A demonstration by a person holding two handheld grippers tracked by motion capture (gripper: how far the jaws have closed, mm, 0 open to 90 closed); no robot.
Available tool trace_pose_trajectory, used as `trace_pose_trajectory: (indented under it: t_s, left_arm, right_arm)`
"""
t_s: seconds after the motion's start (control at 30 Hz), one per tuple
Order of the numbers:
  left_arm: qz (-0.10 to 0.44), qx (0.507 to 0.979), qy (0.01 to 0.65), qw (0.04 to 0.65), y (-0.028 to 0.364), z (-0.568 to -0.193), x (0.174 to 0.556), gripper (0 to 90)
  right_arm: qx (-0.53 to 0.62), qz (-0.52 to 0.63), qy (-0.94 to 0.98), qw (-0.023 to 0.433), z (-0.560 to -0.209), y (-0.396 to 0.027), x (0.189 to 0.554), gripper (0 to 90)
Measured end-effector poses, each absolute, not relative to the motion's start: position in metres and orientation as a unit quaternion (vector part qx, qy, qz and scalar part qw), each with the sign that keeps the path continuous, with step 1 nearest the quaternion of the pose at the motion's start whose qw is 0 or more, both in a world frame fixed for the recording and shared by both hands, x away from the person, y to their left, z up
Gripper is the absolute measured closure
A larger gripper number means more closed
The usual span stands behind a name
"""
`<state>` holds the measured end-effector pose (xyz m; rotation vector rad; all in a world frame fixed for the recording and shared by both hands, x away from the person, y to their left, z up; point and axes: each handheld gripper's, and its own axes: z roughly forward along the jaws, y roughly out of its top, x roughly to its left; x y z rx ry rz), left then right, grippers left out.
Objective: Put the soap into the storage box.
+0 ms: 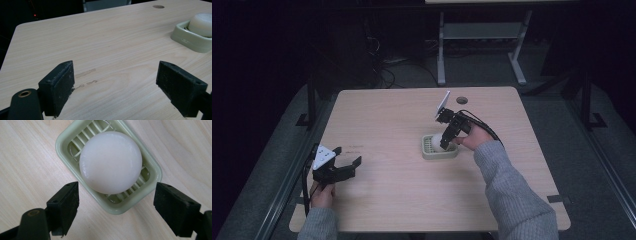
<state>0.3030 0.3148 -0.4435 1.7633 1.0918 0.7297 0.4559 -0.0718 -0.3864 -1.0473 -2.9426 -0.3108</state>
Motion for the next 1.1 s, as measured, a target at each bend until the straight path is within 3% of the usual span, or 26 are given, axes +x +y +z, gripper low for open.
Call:
trace_pose_trajectory:
  t_s: [1.1]
  left_arm:
    - [0.296, 0.717, 0.441, 0.452, 0.314, -0.444, 0.303, 14.8]
  right_arm:
    - [-0.343, -0.109, -0.933, -0.006, -0.383, -0.110, 0.431, 20.2]
